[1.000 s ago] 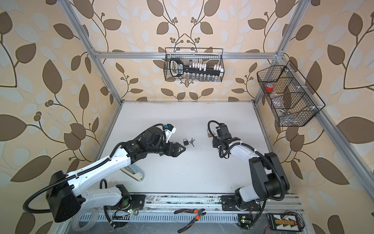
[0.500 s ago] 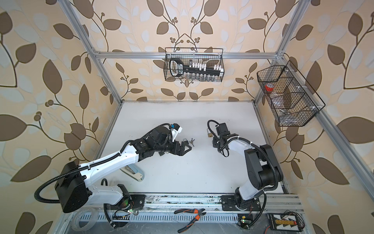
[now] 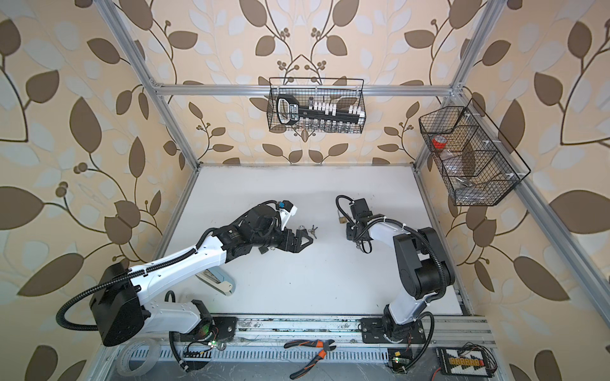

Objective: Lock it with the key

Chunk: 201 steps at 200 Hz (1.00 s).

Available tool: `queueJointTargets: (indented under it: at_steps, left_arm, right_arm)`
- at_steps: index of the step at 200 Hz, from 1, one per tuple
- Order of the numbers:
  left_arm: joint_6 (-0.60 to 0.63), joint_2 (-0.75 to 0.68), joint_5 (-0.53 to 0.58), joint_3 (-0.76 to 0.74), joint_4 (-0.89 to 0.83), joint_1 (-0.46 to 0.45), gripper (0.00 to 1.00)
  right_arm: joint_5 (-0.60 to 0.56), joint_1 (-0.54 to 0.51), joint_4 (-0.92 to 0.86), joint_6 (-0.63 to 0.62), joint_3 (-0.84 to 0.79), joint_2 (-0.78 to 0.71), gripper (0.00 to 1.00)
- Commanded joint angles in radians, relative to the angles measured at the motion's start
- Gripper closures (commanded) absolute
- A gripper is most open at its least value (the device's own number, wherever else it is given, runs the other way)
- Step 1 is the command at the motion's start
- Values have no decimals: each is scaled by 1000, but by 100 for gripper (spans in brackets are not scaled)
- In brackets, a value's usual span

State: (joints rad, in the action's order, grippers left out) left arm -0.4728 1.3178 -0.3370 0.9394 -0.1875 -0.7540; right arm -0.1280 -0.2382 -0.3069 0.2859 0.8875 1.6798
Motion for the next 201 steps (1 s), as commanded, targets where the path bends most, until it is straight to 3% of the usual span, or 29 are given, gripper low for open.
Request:
queueJointTargets:
  at_steps: [1,42,70,97,119,155,178,201]
  left_arm:
    - [-1,-9,-10,33,25,-8,1]
    - [-2,-18,5,36,13,-8,1]
    - [11,-58,49,49,-24,8,1]
    - [15,-126,17,47,-41,93,1]
    - [30,-179,-32,55,-60,180,2]
    - [133,-212,-60,129,-164,232,5]
    - [211,-204,-177,166,-181,232,7]
    - [268,-180,-272,192,-207,233,17]
  right_arm:
    - [-7,3,-32,-11,18,22,59]
    - [-6,2,-37,-8,12,-5,68]
    - [3,-6,-6,-16,-12,-111,77]
    - [71,-49,110,-30,-68,-303,90]
    - [197,-76,191,-44,-90,-421,95]
    - [324,-173,167,-175,-34,-496,100]
    - [400,-243,112,-279,25,-496,100]
    - [402,-326,66,-387,69,-494,100]
